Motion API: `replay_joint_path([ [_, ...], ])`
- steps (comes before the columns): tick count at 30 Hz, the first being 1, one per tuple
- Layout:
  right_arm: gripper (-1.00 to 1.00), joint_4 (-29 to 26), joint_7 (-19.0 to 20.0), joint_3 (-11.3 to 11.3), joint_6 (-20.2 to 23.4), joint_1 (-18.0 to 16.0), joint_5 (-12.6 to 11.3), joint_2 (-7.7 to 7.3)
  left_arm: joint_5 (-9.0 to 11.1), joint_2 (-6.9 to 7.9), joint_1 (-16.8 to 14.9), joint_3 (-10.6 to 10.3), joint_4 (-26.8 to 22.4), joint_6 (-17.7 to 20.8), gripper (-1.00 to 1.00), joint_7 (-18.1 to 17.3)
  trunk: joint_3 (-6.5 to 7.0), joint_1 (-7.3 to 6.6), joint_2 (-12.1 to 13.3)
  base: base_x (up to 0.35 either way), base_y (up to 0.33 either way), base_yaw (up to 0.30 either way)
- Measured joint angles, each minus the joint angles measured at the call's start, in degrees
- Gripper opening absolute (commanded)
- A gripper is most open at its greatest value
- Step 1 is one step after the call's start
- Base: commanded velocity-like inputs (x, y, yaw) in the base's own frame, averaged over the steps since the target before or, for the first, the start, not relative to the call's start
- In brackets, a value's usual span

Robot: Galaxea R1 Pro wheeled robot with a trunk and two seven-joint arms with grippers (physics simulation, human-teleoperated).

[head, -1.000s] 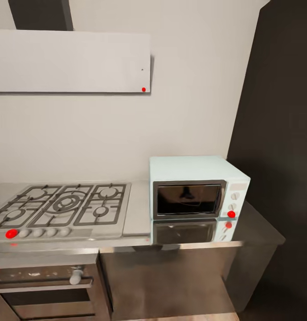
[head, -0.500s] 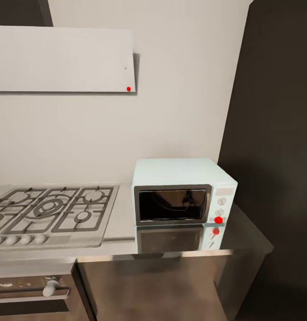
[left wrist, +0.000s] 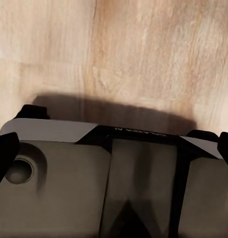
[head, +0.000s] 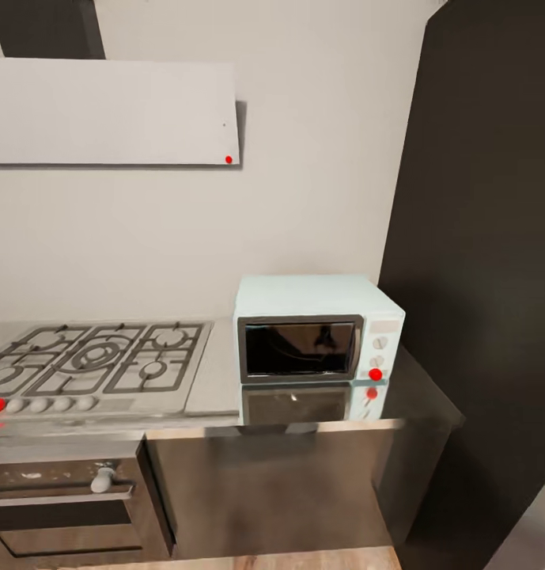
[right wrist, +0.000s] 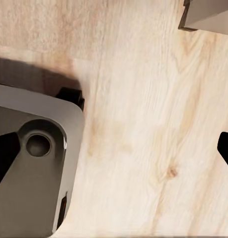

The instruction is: In the kitchen, take the popcorn bag from the countertop, put it into the microwave, and heat it until the popcorn is cooked so the cooked popcorn ends up inside the bag.

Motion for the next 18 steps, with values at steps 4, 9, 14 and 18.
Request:
replay_joint_path([
  [4, 1.0, 0.0, 0.0, 0.0, 0.0, 0.0, 0.0, 0.06, 0.0, 0.03, 0.0, 0.0, 0.0, 0.0, 1.0, 0.0, 0.0, -0.02, 0.0, -0.164, -0.077, 0.0],
  [9, 1.0, 0.0, -0.6, 0.0, 0.1, 0.0, 0.0, 0.15, 0.0, 0.08, 0.0, 0.0, 0.0, 0.0, 1.0, 0.0, 0.0, -0.03, 0.0, -0.016, -0.008, 0.0],
  [14, 1.0, -0.5, -1.4, 0.0, 0.2, 0.0, 0.4, 1.47, 0.0, 0.09, 0.0, 0.0, 0.0, 0.0, 1.0, 0.0, 0.0, -0.03, 0.0, -0.001, 0.0, 0.0],
  [18, 1.0, -8.9, -1.2, 0.0, 0.4, -0.1, 0.4, 4.19, 0.0, 0.08, 0.0, 0.0, 0.0, 0.0, 1.0, 0.0, 0.01, -0.03, 0.0, 0.0, 0.0, 0.0],
])
